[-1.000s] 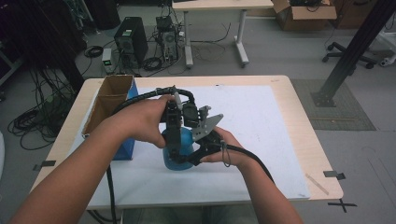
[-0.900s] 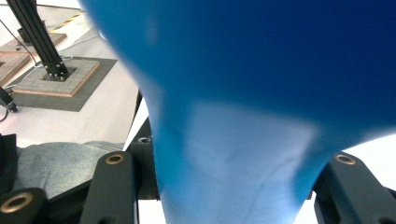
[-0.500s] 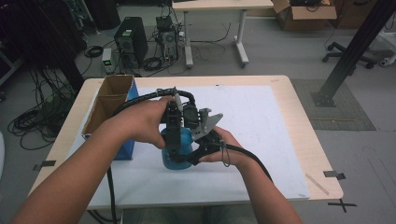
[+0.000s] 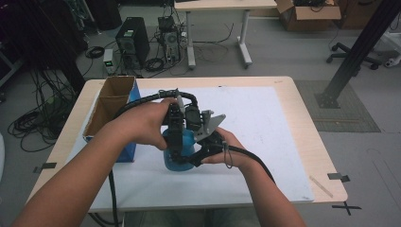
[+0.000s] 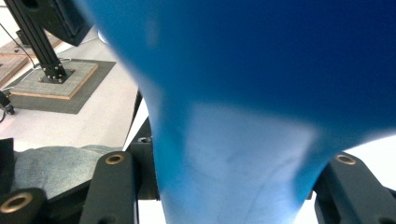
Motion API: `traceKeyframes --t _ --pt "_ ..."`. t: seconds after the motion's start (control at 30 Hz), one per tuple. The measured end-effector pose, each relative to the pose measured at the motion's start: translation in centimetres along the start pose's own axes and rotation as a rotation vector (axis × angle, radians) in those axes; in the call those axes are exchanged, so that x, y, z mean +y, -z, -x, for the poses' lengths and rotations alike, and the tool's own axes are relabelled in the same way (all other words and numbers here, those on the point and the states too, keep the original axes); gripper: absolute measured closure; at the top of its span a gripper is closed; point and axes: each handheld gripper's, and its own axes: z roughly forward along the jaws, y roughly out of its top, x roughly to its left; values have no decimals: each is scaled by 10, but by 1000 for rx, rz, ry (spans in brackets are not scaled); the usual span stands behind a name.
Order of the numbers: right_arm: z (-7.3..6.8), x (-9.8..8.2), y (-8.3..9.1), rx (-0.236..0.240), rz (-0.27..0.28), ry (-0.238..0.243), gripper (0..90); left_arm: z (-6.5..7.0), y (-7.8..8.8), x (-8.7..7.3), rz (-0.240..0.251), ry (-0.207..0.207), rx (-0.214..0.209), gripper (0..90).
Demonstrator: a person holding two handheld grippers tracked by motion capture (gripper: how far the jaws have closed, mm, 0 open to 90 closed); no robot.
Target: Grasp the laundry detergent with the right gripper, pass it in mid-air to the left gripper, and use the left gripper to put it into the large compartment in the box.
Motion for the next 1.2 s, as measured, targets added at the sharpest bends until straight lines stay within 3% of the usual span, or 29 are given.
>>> traceKeyframes --t 0.3,0.37,1.2 --pt "0 -1 -1 0 1 0 451 0 -1 0 1 2 0 128" --pt "0 -1 -1 -1 0 3 451 0 0 -1 5 -1 -6 176" --pt "-2 1 -2 0 6 5 451 2 1 -2 8 -13 -9 306"
